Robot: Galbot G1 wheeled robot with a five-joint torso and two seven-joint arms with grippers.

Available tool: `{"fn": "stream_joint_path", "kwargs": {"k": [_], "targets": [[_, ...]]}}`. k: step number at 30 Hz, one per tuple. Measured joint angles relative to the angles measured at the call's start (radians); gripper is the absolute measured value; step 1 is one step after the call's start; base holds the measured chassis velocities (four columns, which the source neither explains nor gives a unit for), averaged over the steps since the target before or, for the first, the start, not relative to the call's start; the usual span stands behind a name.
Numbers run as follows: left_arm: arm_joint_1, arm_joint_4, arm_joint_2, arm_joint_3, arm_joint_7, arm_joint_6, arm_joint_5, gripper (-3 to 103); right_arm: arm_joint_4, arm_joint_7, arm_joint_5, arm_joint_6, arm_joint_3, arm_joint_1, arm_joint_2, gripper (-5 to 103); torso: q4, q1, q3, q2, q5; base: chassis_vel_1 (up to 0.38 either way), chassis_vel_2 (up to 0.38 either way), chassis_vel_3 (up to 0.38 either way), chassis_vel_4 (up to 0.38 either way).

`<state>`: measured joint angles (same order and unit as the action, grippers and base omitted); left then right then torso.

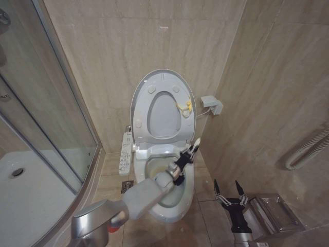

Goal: Open the toilet lid, clean the toilet bowl with a toilet brush, close the toilet lid, and flush.

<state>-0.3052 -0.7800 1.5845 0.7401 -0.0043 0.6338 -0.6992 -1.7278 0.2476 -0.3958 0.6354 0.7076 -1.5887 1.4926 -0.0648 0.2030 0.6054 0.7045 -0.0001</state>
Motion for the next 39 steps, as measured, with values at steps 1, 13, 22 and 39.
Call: {"fn": "stream_joint_path", "kwargs": {"k": [1, 13, 22, 39], "targets": [[-0.006, 0.031, 0.017, -0.009, 0.001, -0.001, 0.015, 18, 0.0, 0.0, 0.0, 0.0, 0.0, -0.001, 0.003, 100, 0.0001, 0.0, 0.0, 0.0, 0.0001, 0.0, 0.0, 0.0, 0.0], [0.0, 0.11, 0.016, -0.042, 0.018, 0.006, 0.063, 18, 0.016, 0.0, 0.006, -0.003, -0.007, 0.022, 0.005, 100, 0.0005, 0.0, 0.0, 0.0, 0.0, 0.0, 0.0, 0.0, 0.0], [-0.028, 0.149, 0.023, -0.051, 0.028, -0.004, 0.058, 18, 0.024, 0.0, 0.008, -0.003, -0.005, 0.023, -0.002, 100, 0.0011, 0.0, 0.0, 0.0, 0.0, 0.0, 0.0, 0.0, 0.0], [-0.078, -0.044, -0.257, 0.015, 0.027, 0.025, 0.058, 18, 0.016, 0.0, 0.004, 0.001, -0.002, 0.011, -0.001, 100, 0.0005, 0.0, 0.0, 0.0, -0.0008, 0.0, 0.0, 0.0, 0.0]]}}
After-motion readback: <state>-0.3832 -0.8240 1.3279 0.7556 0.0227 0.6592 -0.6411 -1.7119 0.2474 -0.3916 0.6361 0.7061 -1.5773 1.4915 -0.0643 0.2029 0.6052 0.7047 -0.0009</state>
